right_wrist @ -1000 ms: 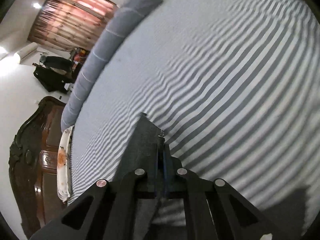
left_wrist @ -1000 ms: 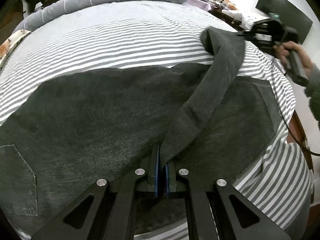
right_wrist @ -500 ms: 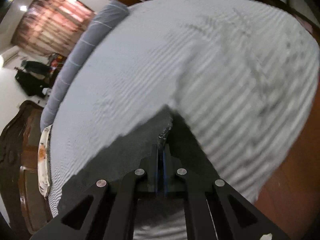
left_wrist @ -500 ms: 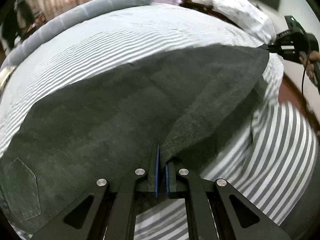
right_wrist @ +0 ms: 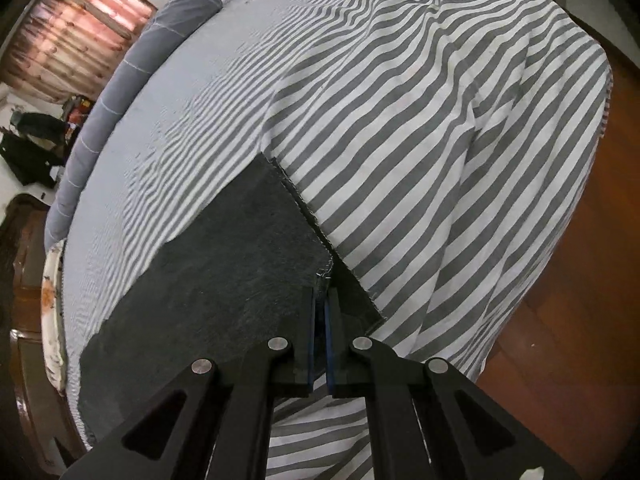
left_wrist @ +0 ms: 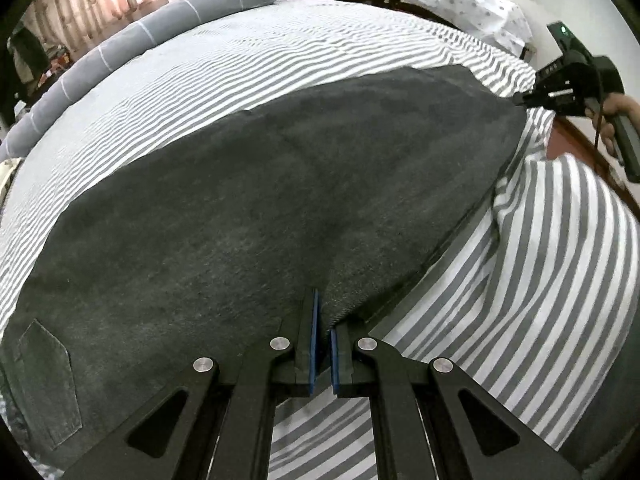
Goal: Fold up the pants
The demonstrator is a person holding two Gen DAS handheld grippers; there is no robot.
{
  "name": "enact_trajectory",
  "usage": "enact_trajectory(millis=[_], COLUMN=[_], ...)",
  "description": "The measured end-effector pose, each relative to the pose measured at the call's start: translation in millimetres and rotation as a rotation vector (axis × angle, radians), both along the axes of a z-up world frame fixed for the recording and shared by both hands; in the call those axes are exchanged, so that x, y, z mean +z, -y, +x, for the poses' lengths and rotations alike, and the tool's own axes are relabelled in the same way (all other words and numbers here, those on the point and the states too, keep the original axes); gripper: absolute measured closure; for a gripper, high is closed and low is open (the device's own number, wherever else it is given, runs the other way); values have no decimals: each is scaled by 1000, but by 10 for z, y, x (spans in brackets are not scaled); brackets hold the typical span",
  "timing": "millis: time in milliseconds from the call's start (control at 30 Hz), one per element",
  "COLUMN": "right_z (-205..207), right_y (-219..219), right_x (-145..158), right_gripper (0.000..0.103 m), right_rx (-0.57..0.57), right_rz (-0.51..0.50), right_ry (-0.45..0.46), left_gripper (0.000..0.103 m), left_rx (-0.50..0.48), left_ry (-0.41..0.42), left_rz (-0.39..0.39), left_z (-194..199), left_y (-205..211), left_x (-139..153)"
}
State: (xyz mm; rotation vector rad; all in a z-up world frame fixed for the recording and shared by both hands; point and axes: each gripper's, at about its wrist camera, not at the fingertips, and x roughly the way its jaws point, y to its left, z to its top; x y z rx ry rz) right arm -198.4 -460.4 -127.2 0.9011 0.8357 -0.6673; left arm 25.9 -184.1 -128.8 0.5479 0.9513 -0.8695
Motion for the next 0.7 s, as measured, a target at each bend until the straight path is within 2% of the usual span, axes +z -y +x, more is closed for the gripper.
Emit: enact_trajectory(millis=[167,333,400,467,500,567,700], right_z=[121,178,182,181,198,187,180], right_y=[18,57,79,116,132,102,19], right_x=[-181,-279,-275,-252,-222,-81,194], right_gripper=[99,96,90,62,59,58,58], right_rx=[-9,-15,-13,-4,-9,-10,1], right_rz=[6,21,45,93,94,51,-12], right_ry=[-60,-72,-75,-63,-63,-71,-85], left_gripper=[98,98,98,92,90,87,85], left_rx=[0,1,6,23,35,51,50], left_ry=[-11,-29,-28,-63,-87,-141,-189], left_rz=[9,35,38,29,18,-11,-88], left_z=[9,18,20,74,109,168,225], left_y=[45,77,116,118,105,67,-66], left_x=[-78,-200,-205,-177,-160,-93,140])
